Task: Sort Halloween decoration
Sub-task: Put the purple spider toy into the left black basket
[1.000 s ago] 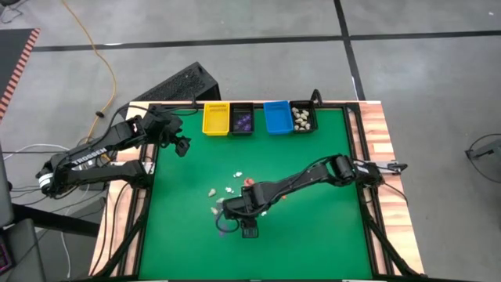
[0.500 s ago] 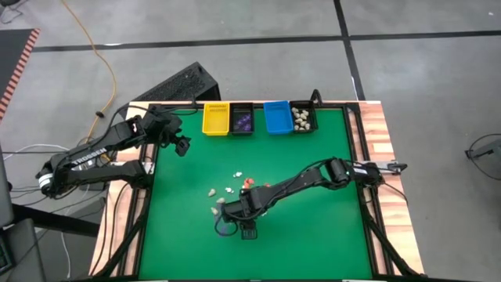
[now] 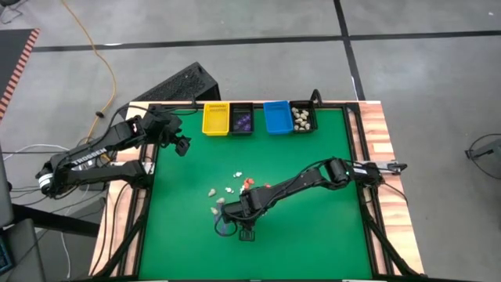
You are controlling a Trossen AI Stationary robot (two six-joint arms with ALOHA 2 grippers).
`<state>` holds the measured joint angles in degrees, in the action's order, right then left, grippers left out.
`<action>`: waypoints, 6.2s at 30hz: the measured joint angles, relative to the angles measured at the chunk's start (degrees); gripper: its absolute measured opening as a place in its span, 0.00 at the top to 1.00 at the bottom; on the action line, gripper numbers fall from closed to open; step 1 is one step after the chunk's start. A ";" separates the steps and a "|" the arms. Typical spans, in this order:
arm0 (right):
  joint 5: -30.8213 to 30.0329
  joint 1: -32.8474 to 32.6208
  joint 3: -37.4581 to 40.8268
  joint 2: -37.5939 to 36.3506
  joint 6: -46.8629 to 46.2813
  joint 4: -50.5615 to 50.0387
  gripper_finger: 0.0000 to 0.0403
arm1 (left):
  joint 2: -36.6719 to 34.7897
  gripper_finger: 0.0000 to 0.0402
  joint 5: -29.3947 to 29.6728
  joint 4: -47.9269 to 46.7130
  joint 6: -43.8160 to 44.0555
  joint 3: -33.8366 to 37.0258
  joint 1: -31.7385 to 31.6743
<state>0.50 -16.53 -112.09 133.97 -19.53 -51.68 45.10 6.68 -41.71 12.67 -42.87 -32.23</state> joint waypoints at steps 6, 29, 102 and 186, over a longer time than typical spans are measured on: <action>-0.34 0.01 0.09 -0.50 -0.66 -0.23 0.96 | 0.00 0.36 0.00 0.00 0.00 0.00 0.00; -2.33 -3.30 -2.29 -2.45 -1.64 3.33 0.52 | 0.02 0.36 0.00 -0.02 -0.15 0.00 0.02; -3.57 38.62 -20.83 -1.49 20.17 -10.48 0.76 | 0.02 0.36 1.57 0.02 0.15 0.02 0.00; -5.28 -8.24 22.20 -13.06 -5.58 16.30 0.40 | 0.00 0.36 2.12 0.25 -0.11 0.00 0.00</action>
<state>-4.78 -24.77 -89.90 120.91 -25.10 -35.38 45.10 8.80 -41.46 12.56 -42.87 -32.23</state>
